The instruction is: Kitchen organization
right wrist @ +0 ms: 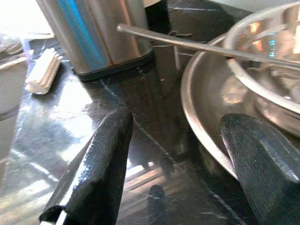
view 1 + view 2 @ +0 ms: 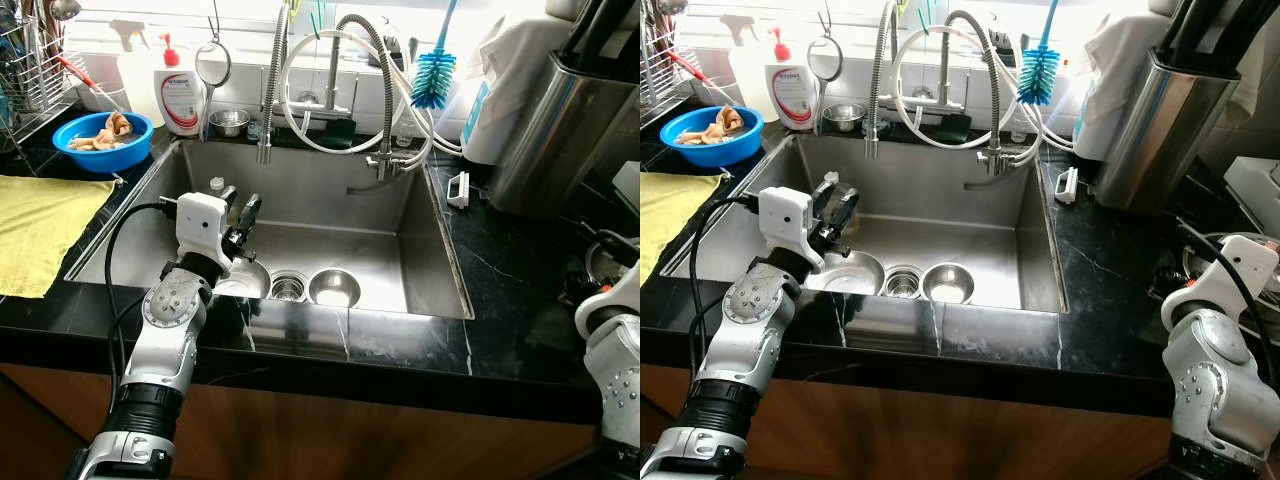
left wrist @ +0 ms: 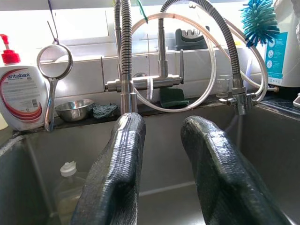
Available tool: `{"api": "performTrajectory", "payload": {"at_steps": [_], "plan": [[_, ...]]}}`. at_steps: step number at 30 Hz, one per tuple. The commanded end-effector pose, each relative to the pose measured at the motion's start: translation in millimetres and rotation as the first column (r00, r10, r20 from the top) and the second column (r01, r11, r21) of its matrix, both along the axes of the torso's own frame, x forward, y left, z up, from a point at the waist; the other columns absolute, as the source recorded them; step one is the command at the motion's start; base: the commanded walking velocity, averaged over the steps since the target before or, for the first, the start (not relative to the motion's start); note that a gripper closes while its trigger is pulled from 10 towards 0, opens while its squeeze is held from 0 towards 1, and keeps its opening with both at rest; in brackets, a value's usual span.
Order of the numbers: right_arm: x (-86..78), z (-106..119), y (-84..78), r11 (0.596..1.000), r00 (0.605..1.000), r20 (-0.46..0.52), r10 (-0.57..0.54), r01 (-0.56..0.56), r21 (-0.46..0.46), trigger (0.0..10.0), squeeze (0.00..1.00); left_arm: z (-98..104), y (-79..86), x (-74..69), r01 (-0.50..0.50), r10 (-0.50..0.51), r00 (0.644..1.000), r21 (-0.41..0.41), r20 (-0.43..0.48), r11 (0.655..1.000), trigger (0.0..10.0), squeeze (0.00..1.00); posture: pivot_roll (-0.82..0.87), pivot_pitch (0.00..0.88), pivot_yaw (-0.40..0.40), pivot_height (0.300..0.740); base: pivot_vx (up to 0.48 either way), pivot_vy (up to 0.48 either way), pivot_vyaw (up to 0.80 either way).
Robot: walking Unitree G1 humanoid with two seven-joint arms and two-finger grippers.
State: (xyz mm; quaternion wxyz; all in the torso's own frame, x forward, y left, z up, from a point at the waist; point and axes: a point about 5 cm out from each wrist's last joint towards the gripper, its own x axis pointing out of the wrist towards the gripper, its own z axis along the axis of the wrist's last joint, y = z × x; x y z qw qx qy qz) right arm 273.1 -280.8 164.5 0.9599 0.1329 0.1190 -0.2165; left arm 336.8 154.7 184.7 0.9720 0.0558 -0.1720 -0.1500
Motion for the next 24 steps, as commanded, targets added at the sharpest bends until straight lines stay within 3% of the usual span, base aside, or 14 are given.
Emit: {"api": "performTrajectory", "payload": {"at_steps": [1, 17, 24], "plan": [[4.2, 0, 11.6, 0.998, 0.998, -0.002, 0.058, -0.058, 0.033, 10.0, 0.0, 3, -1.4, -0.1, 0.008, -0.008, 1.0, 0.015, 0.008, 1.0, 10.0, 0.0, 0.1, 0.0, -0.084, 0.74, 0.0, 0.0, 0.0], [16.9, 3, 41.6, 0.971, 0.975, 0.034, 0.22, -0.222, 0.092, 10.0, 0.0, 9, 2.5, 3.7, -0.011, 0.01, 1.0, 0.019, 0.024, 1.0, 10.0, 0.0, 0.11, 0.0, -0.09, 0.74, 0.0, 0.0, 0.0], [22.0, 0, 71.3, 0.928, 0.935, 0.047, 0.352, -0.355, 0.113, 10.0, 0.0, 12, 4.0, 4.8, -0.019, 0.018, 0.999, 0.024, 0.033, 1.0, 10.0, 0.0, 0.12, 0.0, -0.091, 0.74, 0.0, 0.0, 0.0]]}}
